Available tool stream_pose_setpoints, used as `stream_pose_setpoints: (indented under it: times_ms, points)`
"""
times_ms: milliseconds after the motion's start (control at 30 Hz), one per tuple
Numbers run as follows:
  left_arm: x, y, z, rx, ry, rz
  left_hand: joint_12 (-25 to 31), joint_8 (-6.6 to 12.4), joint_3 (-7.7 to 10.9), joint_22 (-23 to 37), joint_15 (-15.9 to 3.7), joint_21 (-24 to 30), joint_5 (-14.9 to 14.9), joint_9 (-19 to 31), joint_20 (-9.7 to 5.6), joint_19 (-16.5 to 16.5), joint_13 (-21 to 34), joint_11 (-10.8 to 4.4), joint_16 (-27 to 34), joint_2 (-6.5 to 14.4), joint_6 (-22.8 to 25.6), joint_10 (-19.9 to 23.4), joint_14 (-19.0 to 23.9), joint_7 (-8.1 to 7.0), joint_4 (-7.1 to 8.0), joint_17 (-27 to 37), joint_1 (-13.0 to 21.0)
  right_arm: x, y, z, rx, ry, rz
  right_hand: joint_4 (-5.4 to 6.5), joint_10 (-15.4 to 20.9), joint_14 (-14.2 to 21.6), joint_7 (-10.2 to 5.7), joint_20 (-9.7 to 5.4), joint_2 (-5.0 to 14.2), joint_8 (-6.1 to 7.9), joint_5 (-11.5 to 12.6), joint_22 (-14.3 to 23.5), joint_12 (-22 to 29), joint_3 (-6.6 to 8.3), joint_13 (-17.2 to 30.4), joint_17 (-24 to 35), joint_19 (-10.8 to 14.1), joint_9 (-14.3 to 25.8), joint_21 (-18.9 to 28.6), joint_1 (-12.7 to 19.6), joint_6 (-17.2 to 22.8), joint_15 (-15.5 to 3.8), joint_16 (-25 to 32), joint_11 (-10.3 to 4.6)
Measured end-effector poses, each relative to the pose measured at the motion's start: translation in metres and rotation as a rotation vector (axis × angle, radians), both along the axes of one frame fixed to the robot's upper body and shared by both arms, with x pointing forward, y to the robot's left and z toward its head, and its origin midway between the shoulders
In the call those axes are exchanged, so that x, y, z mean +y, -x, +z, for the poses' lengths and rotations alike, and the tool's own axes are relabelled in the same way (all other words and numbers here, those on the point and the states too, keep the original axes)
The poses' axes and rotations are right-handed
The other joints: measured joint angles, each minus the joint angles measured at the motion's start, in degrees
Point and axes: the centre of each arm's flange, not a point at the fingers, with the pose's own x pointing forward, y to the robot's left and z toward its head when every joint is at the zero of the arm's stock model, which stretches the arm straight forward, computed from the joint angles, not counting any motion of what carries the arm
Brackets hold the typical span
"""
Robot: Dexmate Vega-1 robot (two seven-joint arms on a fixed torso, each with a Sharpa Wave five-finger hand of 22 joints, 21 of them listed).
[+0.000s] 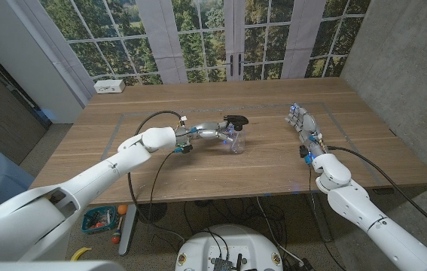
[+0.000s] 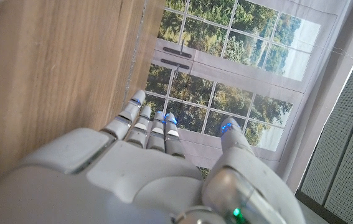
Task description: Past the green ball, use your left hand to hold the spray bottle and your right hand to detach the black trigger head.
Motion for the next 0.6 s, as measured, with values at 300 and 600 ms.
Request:
stream_pose_setpoints:
  times_ms: [300,600]
  points:
    - [-0.018,-0.008,-0.002,0.049,0.018,-0.044,0.09,0.38,0.0,0.0,-0.01,0.0,0.0,0.29,-0.19,2.12,0.0,-1.23,0.2,-0.12,0.36,1.26,1.03,0.99,0.0,0.0,2.7,-0.006,0.003,-0.001,0.002,-0.003,-0.008,0.0,0.21,0.0,0.0,0.0,0.0,0.0,0.0,0.0,0.0,0.0,0.0,0.0,0.0,0.0,-0.07,0.0,0.0,0.0,0.0,0.21]
    - [-0.031,-0.015,-0.003,0.085,0.035,-0.063,2.14,3.46,0.57,0.1,-0.14,-0.72,0.0,0.56,1.13,7.28,0.29,-1.3,0.68,3.32,8.42,10.91,8.61,3.41,0.1,0.0,13.92,-0.009,0.003,-0.001,0.002,-0.006,-0.013,0.0,0.33,-0.01,0.0,0.21,0.0,0.0,0.0,0.0,0.0,0.0,0.01,-0.18,0.21,0.0,-0.29,0.0,0.0,-0.01,0.0,0.33]
